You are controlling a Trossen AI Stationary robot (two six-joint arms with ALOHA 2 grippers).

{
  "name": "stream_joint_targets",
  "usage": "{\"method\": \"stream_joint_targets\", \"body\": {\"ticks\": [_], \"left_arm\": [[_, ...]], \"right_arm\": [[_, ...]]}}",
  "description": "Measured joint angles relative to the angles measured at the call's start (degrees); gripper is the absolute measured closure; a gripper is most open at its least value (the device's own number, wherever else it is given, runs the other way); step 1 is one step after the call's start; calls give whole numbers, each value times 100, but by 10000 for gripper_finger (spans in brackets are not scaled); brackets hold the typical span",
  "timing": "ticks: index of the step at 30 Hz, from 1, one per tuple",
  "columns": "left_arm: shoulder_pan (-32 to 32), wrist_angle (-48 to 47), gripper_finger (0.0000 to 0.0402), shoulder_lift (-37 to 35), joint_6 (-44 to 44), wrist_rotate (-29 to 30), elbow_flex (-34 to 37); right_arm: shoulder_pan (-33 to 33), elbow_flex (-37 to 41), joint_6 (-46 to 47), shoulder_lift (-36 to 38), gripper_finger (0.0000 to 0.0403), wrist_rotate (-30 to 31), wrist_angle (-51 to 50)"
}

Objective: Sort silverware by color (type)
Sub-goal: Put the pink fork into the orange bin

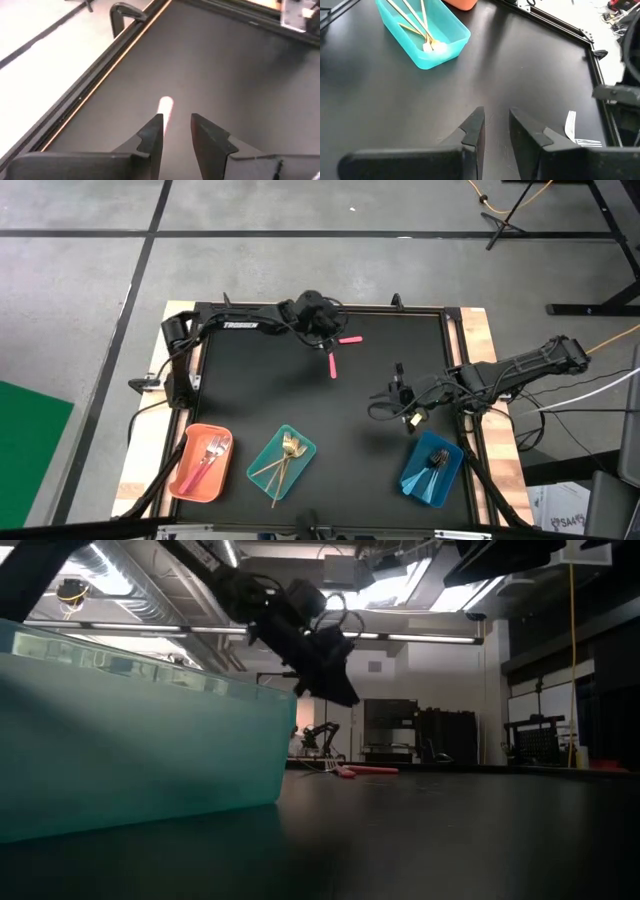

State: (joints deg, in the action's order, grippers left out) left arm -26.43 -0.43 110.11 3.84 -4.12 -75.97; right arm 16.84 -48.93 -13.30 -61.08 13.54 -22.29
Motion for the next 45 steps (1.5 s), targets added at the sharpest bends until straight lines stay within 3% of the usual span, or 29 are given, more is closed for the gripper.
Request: {"method": "stream_joint_targets", "body": {"ticks": [4,8,15,21,45], "left_arm": [[-31,-129,308,337,-1,-67,-314],[1,-566,308,802,-17,-421,-1161],[23,-2721,308,1596,-611,-15,-2542],[19,-3248,308,1786,-927,212,-2581],[19,-3240,308,1925,-1162,616,-2576]], "right_arm": [[0,0,-2,0,327,103,-6],[0,0,-2,0,327,105,-6],[0,0,-2,0,327,103,-14],[0,0,-2,0,327,100,-25],[0,0,-4,0,327,96,-33]]}}
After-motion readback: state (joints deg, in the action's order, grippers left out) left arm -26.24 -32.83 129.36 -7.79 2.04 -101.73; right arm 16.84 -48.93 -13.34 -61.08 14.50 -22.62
